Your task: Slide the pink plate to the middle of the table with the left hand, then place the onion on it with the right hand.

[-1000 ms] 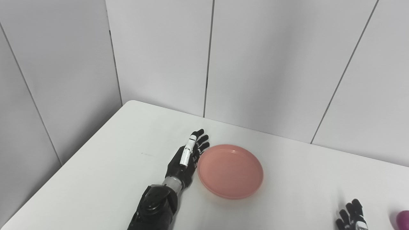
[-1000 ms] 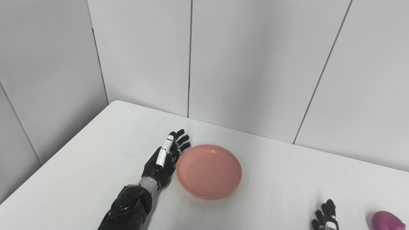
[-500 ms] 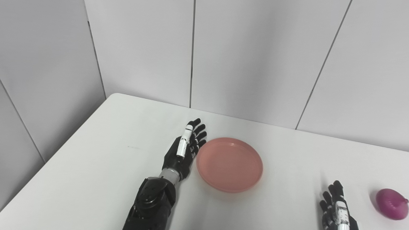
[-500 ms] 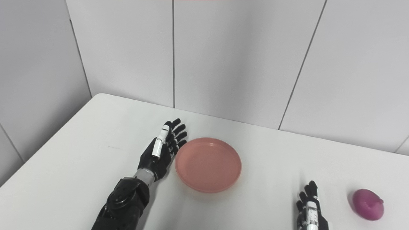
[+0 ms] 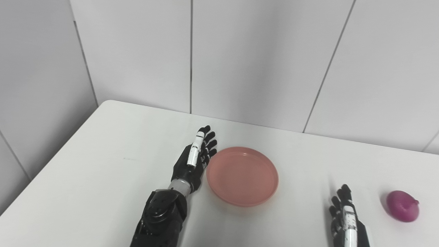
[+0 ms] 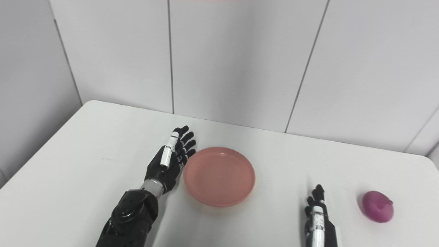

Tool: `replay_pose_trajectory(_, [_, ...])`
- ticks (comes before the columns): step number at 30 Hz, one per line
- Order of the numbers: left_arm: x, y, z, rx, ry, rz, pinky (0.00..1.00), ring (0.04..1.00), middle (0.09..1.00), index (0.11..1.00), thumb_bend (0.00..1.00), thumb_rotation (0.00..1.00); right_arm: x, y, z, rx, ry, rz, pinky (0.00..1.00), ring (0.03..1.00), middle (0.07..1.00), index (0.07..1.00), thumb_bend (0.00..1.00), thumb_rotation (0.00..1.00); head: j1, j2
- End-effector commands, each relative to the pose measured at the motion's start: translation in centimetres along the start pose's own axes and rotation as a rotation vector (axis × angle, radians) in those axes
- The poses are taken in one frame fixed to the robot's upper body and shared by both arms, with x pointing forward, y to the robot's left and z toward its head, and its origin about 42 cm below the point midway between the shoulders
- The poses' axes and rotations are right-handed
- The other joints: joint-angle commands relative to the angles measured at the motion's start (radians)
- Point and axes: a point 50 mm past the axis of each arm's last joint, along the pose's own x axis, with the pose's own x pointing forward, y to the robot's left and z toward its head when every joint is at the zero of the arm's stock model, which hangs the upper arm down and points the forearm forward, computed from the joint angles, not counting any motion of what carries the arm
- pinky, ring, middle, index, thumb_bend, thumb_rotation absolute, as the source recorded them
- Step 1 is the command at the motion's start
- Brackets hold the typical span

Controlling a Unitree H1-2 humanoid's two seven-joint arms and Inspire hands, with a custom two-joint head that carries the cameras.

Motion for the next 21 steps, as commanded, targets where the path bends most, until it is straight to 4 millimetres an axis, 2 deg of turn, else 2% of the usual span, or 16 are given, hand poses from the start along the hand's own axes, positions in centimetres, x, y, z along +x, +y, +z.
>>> replay_pose_trajectory(1, [0.8, -1.8, 2.2, 0.013, -0.065, -0.050, 0.95, 0.958, 0.965, 0.950, 0.44, 1.00, -0.1, 0.8, 0.8, 0.016, -0.061, 0.011, 1.00, 1.000, 1.000, 1.000, 0.21, 1.00, 0.000, 0.002])
replay_pose_trajectory(18, [0.5, -2.4, 1.8, 0.030, -0.036, -0.107, 0.94, 0.954, 0.965, 0.947, 0.45, 1.00, -0.3, 2.4, 0.7, 0.035, -0.066, -0.016, 1.00, 0.976, 0.984, 0.974, 0.24, 1.00, -0.099, 0.030])
replay_pose_trajectory(21, [0.4, -2.4, 1.7, 0.025, -0.031, -0.114, 0.93, 0.948, 0.959, 0.940, 0.45, 1.00, -0.3, 2.6, 0.6, 0.028, -0.061, -0.011, 1.00, 0.977, 0.986, 0.980, 0.28, 1.00, -0.131, 0.041])
